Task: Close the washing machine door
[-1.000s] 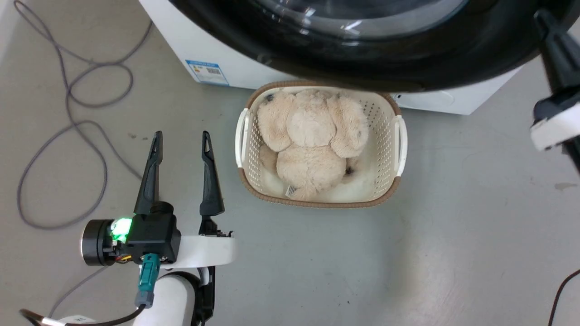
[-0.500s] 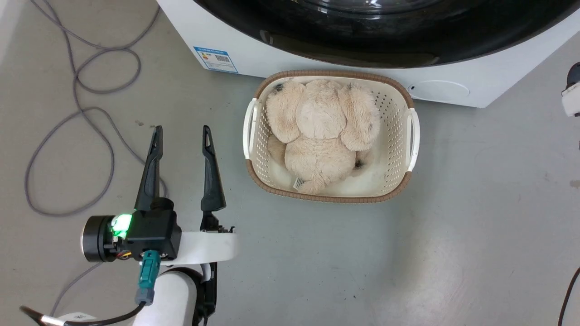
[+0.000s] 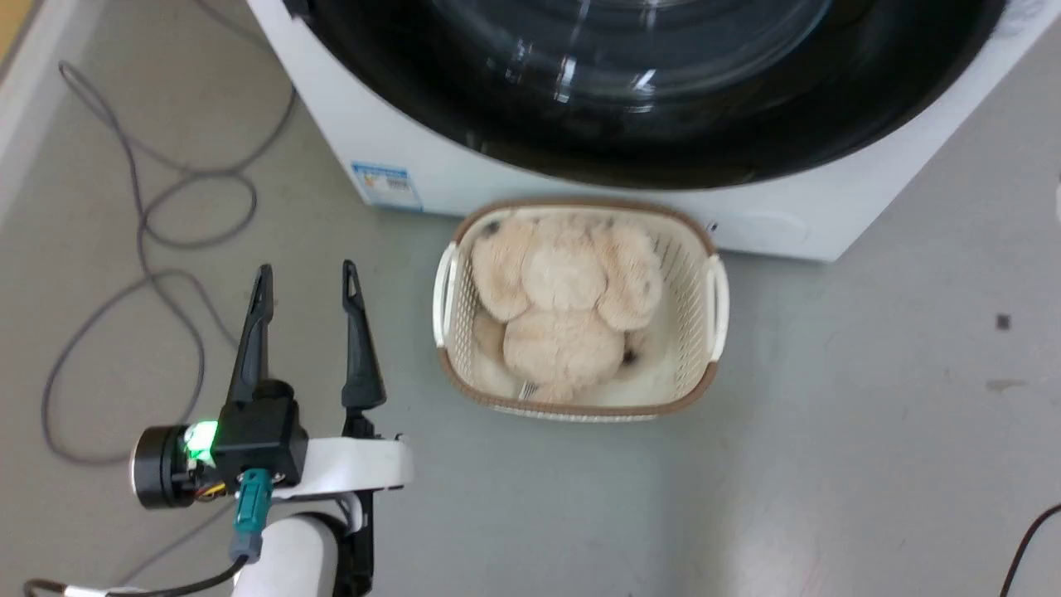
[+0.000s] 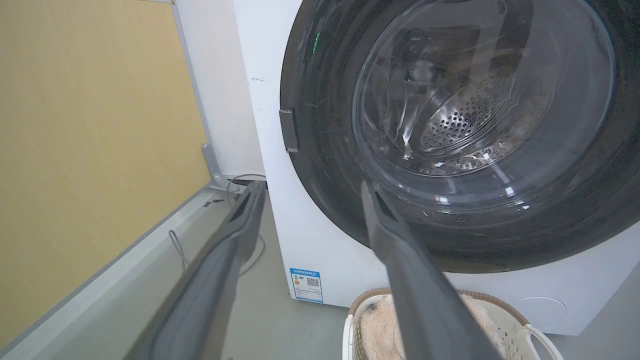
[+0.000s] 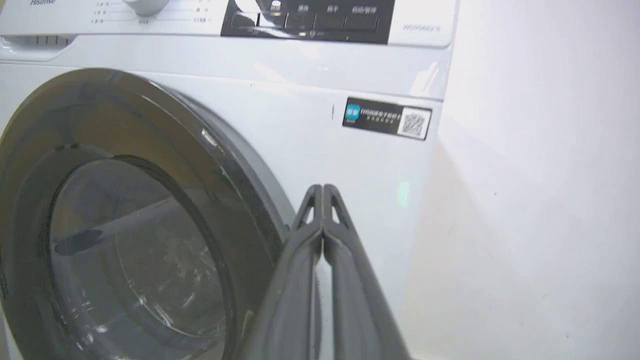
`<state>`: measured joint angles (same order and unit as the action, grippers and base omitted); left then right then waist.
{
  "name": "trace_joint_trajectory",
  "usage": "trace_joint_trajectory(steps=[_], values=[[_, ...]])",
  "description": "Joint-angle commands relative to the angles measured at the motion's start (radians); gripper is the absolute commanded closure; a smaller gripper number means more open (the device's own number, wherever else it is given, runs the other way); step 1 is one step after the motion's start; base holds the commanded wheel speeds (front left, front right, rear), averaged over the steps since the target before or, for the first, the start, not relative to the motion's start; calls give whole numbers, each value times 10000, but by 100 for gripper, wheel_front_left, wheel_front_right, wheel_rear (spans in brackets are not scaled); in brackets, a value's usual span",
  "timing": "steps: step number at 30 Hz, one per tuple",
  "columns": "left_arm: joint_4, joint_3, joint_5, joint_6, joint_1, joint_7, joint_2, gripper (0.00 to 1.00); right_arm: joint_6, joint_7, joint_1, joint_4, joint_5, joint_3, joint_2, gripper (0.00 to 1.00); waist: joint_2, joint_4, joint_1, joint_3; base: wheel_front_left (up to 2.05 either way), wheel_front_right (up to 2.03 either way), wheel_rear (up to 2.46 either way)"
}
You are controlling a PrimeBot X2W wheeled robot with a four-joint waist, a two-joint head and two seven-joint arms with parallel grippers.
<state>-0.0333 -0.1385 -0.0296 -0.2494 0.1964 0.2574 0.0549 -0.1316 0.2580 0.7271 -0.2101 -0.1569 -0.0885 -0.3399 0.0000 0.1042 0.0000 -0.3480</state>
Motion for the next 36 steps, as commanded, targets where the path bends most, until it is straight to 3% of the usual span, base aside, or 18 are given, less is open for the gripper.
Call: trace_joint_trajectory(steps=[1, 9, 15, 16, 17, 18, 28, 36], values=[[58, 87, 6, 57, -161, 43, 80, 0, 9, 38, -468, 641, 348, -225, 361, 100, 0, -245, 0, 536, 0, 0, 0], [305, 362, 69, 140, -729, 44, 191, 0, 9, 38, -2395, 3210, 1044, -459, 1702, 100, 0, -589, 0, 1634, 0, 0, 0], [492, 448, 109, 151, -1224, 44, 215, 0, 9, 38, -4011, 3467, 1062, -29, 2220, 100, 0, -705, 0, 2294, 0, 0, 0], [492, 431, 155, 154, -1296, 44, 239, 0, 9, 38, -4256, 3418, 1034, 23, 2306, 69, 0, -706, 0, 2395, 0, 0, 0], [491, 419, 177, 155, -1370, 44, 249, 0, 9, 38, -4504, 3417, 979, 20, 2418, 25, 0, -709, 0, 2496, 0, 0, 0], [487, 397, 203, 163, -1442, 44, 265, 0, 9, 38, -4775, 3408, 984, 55, 2503, 0, 0, -709, 0, 2594, 0, 0, 0], [384, 212, 216, 269, -1999, 44, 321, 0, 9, 38, -6861, 2581, 710, 35, 2886, 0, 0, -696, 0, 3201, 0, 0, 0], [405, 159, 226, 282, -2192, 44, 363, 0, 9, 38, -7558, 2386, 458, 296, 2894, 0, 0, -678, 0, 3297, 0, 0, 0]])
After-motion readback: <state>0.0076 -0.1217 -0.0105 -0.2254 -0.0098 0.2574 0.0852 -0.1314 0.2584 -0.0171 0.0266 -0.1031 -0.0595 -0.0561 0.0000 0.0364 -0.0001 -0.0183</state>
